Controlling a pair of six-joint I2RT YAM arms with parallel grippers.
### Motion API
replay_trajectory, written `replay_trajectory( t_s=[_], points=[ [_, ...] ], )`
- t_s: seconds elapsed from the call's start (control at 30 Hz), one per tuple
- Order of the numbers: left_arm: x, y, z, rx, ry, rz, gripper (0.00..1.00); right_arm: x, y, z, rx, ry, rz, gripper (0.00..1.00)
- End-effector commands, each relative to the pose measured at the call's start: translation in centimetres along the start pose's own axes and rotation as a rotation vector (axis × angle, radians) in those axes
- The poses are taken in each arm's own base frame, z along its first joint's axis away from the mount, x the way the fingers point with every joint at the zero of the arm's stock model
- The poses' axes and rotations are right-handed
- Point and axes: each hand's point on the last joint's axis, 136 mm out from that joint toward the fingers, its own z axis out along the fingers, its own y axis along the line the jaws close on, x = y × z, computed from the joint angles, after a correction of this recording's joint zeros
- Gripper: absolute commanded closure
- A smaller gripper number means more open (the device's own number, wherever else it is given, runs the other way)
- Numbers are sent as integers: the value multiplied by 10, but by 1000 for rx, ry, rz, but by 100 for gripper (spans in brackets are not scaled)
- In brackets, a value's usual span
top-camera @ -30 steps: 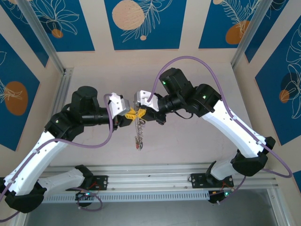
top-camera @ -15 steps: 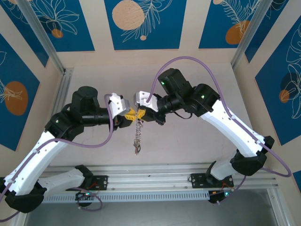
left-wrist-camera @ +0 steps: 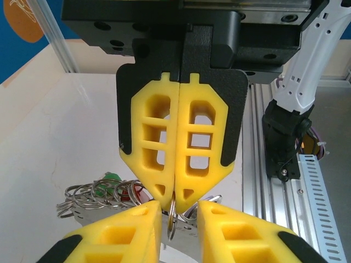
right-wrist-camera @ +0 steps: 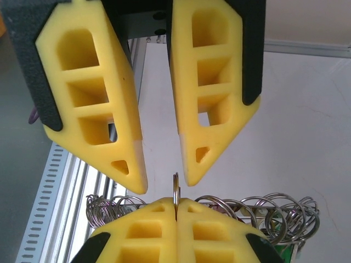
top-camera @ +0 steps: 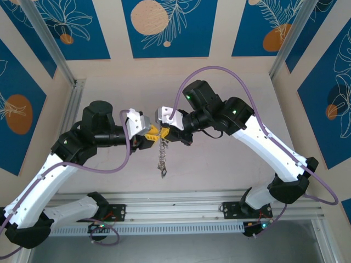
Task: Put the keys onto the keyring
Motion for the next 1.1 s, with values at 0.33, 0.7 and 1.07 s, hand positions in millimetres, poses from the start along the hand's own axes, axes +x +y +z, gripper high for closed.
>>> replay_trajectory(
  t_s=[0.33, 0.7, 1.07],
  points=[
    [-11, -3, 0, 24, -28, 25, 75, -17, 8, -9, -23, -72, -51, 100],
    [-10, -1, 0, 14, -16, 26, 80, -17, 14, -9, -39, -77, -65, 100],
    [-8, 0, 1, 8, -11, 26, 84, -19, 19, -13, -41, -95, -87, 100]
  ],
)
